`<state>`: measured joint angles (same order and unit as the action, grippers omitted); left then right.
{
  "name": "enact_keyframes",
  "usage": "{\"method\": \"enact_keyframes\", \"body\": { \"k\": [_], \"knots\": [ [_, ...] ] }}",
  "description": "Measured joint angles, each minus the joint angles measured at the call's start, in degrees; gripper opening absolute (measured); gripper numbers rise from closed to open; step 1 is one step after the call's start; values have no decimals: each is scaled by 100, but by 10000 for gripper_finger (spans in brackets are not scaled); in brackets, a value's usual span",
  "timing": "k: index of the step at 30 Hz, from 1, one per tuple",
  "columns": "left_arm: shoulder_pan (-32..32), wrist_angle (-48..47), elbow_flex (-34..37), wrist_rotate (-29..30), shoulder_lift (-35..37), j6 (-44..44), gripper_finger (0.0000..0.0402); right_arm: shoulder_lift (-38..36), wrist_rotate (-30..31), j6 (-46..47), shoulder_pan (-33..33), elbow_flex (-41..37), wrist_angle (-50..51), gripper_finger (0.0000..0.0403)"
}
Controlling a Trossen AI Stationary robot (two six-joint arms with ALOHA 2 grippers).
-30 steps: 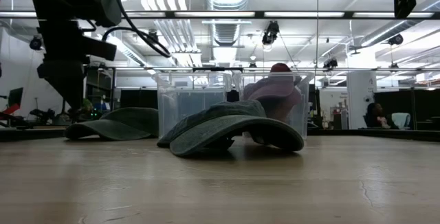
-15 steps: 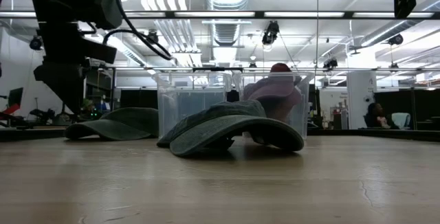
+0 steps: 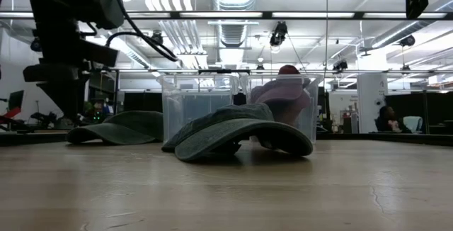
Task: Pick & Place hat
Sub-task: Put the top gray cap into the left transparent bin
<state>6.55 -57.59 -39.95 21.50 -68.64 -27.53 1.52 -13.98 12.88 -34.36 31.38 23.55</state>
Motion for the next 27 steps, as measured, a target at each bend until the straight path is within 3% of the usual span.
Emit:
{"method": "enact_keyframes", "body": {
  "k": [5,9,21,27],
  "knots": [
    [-4,504,134,11,-2,-8,200,0,0,-4,-1,0,0,8],
    [7,838,264,-345,-4,198,200,0,0,-4,1,0,2,8],
    [-3,808,263,-97,-337,90,200,0,0,-97,0,0,2,8],
    [-11,792,261,456,-888,-109,200,0,0,-109,-1,0,1,8]
  ]
}}
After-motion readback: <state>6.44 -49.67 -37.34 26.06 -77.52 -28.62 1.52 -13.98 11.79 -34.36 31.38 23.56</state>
